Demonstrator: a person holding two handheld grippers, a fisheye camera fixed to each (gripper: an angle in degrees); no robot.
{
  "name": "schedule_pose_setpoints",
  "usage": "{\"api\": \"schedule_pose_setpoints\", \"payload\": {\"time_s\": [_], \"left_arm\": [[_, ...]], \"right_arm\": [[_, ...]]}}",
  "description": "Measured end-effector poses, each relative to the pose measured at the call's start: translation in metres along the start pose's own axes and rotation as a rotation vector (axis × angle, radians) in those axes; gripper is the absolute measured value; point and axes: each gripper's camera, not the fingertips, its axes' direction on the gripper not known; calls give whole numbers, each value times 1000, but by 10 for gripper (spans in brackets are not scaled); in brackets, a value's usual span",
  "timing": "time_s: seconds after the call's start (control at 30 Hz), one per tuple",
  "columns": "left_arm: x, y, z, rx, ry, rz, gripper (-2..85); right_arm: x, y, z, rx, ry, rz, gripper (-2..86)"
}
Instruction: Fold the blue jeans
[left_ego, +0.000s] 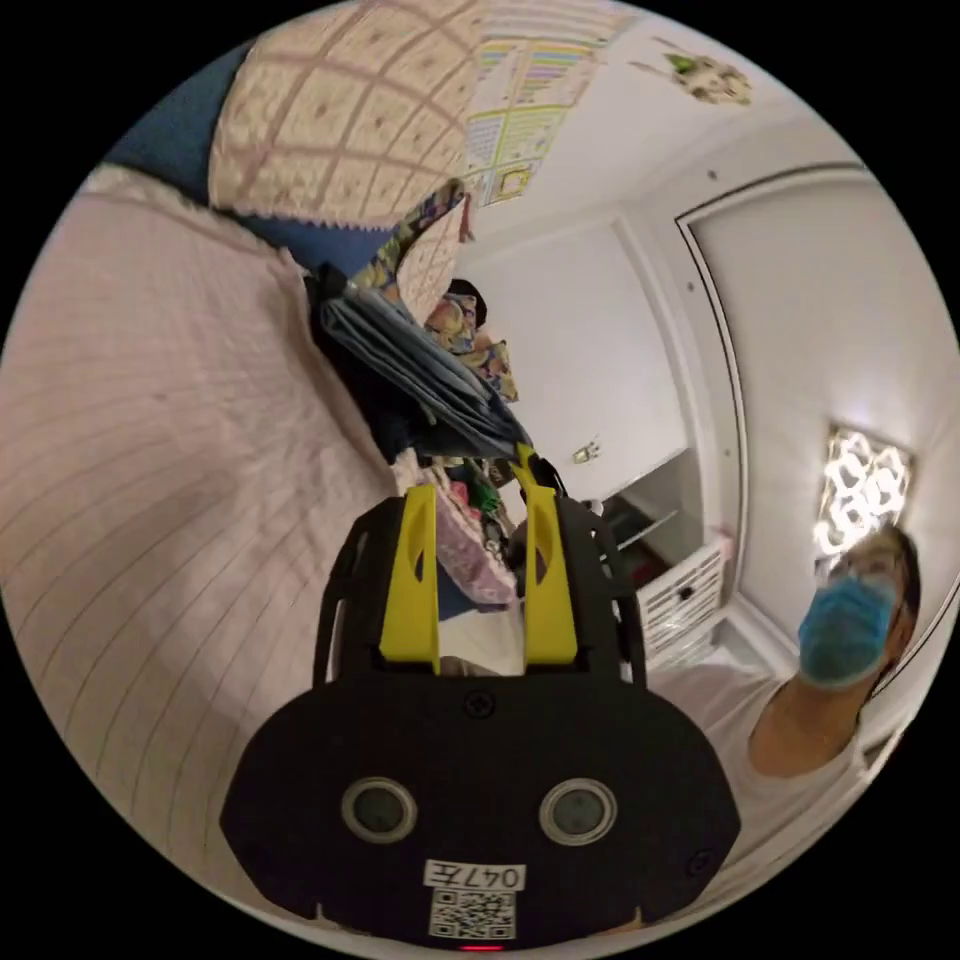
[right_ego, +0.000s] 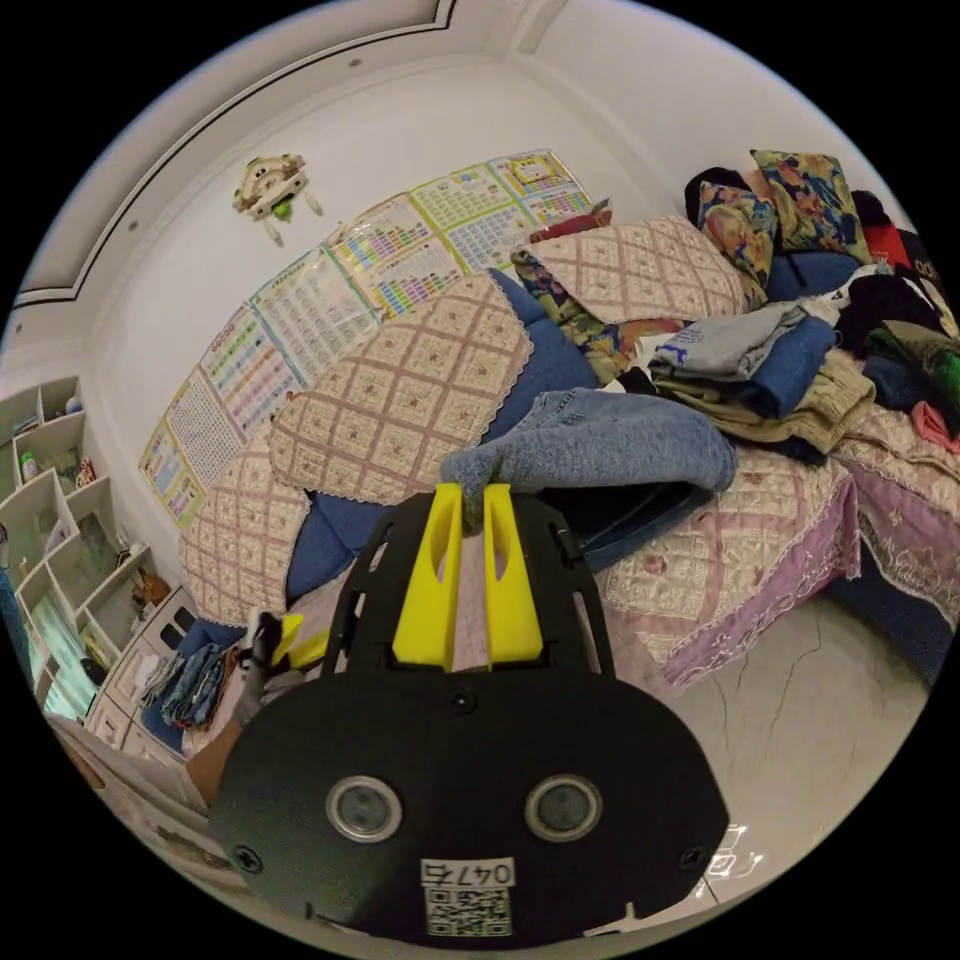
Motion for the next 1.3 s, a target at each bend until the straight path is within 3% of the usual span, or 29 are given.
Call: {"api": "schedule_pose_setpoints", "payload": {"time_s": [0.07, 0.17, 0.3, 0.43, 0.53, 0.6, 0.7, 0.87, 1.07, 1.2, 1.3], "left_arm": [[-26, -44, 33, 20, 85, -119, 175], [-59, -93, 59, 12, 41, -260, 258], [-92, -116, 77, -3, 150, -382, 286], [-82, -134, 84, -82, 17, -307, 260], [-85, -131, 96, -205, -229, -292, 177], [-88, -121, 93, -187, -228, -297, 130], [-83, -95, 80, -127, -143, -251, 93], [-35, -12, 52, -112, -71, 2, 79], [-16, 146, -37, 71, 112, 61, 76], [-25, 220, -118, 241, 28, 68, 75], [-24, 259, -192, 388, -149, 138, 74]], "right_arm": [[-5, -11, -14, -8, 1, -52, 0], [-6, -19, -33, -44, -8, -108, 0], [2, -14, -47, -107, -9, -107, 0], [-5, 10, -59, -147, 56, -123, 0], [-22, 35, -58, -168, 99, -134, 0], [-34, 44, -59, -172, 134, -152, 0], [-65, 52, -74, -113, 189, -190, 0], [-156, 81, -120, 53, 249, -359, 0], [-257, 135, -144, 128, -22, -489, 0], [-332, 175, -77, 5, -210, -569, 0], [-388, 195, 8, -75, -362, -627, 0]]}}
